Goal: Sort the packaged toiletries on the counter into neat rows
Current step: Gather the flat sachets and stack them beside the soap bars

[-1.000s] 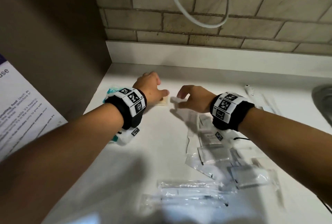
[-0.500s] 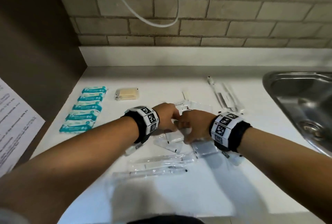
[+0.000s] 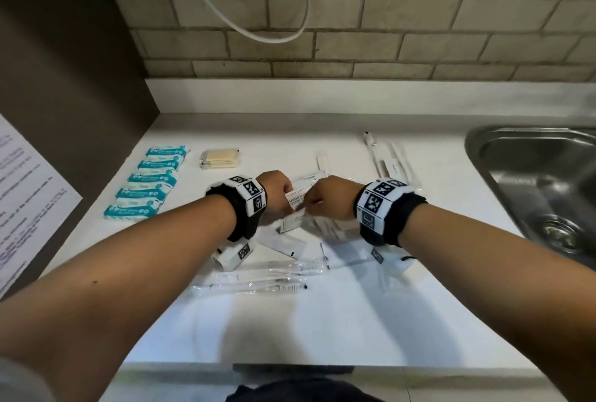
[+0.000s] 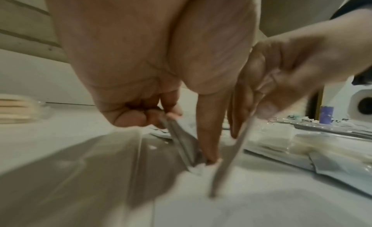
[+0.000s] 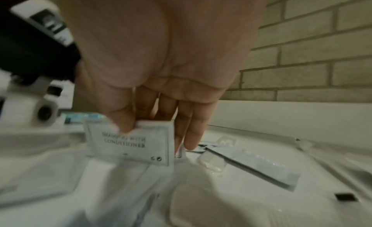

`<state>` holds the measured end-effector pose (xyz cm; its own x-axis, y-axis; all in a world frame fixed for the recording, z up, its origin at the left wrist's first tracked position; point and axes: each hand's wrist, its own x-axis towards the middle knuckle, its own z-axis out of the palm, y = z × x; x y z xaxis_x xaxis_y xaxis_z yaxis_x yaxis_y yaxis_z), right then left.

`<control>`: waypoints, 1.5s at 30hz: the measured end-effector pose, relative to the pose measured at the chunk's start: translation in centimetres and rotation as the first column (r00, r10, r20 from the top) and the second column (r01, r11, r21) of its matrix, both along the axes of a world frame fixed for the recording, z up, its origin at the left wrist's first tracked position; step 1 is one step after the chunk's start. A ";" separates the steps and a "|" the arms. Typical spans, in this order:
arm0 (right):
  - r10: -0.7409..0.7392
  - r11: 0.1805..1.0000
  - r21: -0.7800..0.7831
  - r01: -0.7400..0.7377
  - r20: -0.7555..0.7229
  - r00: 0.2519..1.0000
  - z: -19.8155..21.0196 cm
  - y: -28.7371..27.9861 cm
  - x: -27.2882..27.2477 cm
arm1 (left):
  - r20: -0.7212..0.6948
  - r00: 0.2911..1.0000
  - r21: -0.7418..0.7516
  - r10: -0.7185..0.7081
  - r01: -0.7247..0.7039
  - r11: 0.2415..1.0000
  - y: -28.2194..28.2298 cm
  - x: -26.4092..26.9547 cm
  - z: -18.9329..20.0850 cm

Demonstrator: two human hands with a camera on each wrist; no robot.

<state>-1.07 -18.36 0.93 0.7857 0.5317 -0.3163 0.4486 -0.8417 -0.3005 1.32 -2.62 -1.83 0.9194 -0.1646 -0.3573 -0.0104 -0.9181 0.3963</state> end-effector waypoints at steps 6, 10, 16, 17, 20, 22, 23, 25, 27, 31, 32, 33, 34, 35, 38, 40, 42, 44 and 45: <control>-0.088 0.995 0.050 0.091 -0.047 0.995 0.4 -1.8 1.0 | -0.010 0.990 -0.303 0.143 -0.139 0.943 1.1 -1.2 1.7; -0.102 0.989 0.100 0.107 -0.058 0.993 0.4 -2.6 1.2 | -0.112 0.975 -0.336 0.194 -0.220 0.916 1.7 -1.6 2.0; -0.134 0.951 0.277 0.139 -0.038 0.990 1.1 -3.6 1.6 | -0.279 0.936 -0.544 0.215 -0.338 0.768 1.0 -3.1 1.9; -0.126 0.943 0.308 0.127 -0.022 0.992 1.3 -3.7 1.7 | -0.276 0.938 -0.567 0.212 -0.337 0.752 0.6 -3.2 2.0; -0.126 0.924 0.369 0.104 0.036 0.991 2.0 -3.7 1.8 | -0.211 0.959 -0.623 0.189 -0.281 0.730 -0.7 -3.8 2.7; -0.153 0.908 0.399 0.128 0.031 0.988 2.2 -3.8 1.7 | -0.180 0.966 -0.665 0.187 -0.260 0.701 -1.8 -4.1 3.4; -0.173 0.897 0.416 0.151 0.014 0.985 2.2 -3.8 1.6 | -0.168 0.966 -0.680 0.195 -0.257 0.687 -2.2 -4.1 3.5; -0.211 0.880 0.436 0.189 0.002 0.978 1.8 -4.2 1.3 | -0.151 0.964 -0.688 0.219 -0.262 0.677 -2.5 -4.0 3.2; -0.238 0.881 0.434 0.187 0.064 0.969 1.3 -4.9 0.8 | -0.150 0.954 -0.693 0.258 -0.288 0.661 -2.3 -4.0 2.9; -0.129 0.942 0.324 0.094 0.090 0.988 0.0 -5.8 -1.5 | -0.186 0.923 -0.750 0.335 -0.354 0.559 -1.8 -4.5 3.2; -0.061 0.970 0.238 0.046 0.057 0.996 -0.5 -5.8 -2.2 | -0.183 0.918 -0.758 0.351 -0.359 0.544 -1.7 -4.6 3.4; -0.004 0.990 0.138 0.001 0.024 1.000 -1.1 -5.7 -2.7 | -0.178 0.914 -0.764 0.365 -0.362 0.534 -1.5 -4.6 3.6; 0.044 0.998 0.049 -0.044 0.001 0.999 -1.5 -5.6 -3.2 | -0.166 0.911 -0.766 0.378 -0.361 0.532 -1.4 -4.6 3.8; 0.085 0.996 -0.031 -0.085 -0.008 0.996 -1.9 -5.4 -3.5 | -0.144 0.909 -0.767 0.391 -0.352 0.536 -1.3 -4.5 4.0; 0.178 0.971 -0.166 -0.169 0.040 0.983 -2.4 -4.9 -4.2 | -0.076 0.903 -0.778 0.423 -0.320 0.541 -1.2 -4.4 4.2; 0.196 0.964 -0.193 -0.181 0.063 0.979 -2.3 -4.6 -4.3 | -0.052 0.905 -0.788 0.422 -0.297 0.539 -1.2 -4.5 4.4; 0.215 0.955 -0.222 -0.197 0.061 0.975 -2.0 -4.2 -4.3 | -0.045 0.904 -0.792 0.425 -0.292 0.536 -1.2 -4.5 4.4; 0.233 0.943 -0.253 -0.216 0.040 0.972 -1.8 -3.7 -4.0 | -0.049 0.899 -0.798 0.435 -0.297 0.524 -1.5 -4.6 4.3; 0.232 0.942 -0.254 -0.221 0.013 0.973 -1.8 -3.5 -3.8 | -0.054 0.897 -0.804 0.438 -0.299 0.513 -1.7 -4.6 4.3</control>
<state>-4.86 -21.89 -0.86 0.6689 0.6059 -0.4305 0.6440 -0.7617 -0.0713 -3.32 -4.34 2.51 0.9902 0.0545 -0.1285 0.1364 -0.1834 0.9735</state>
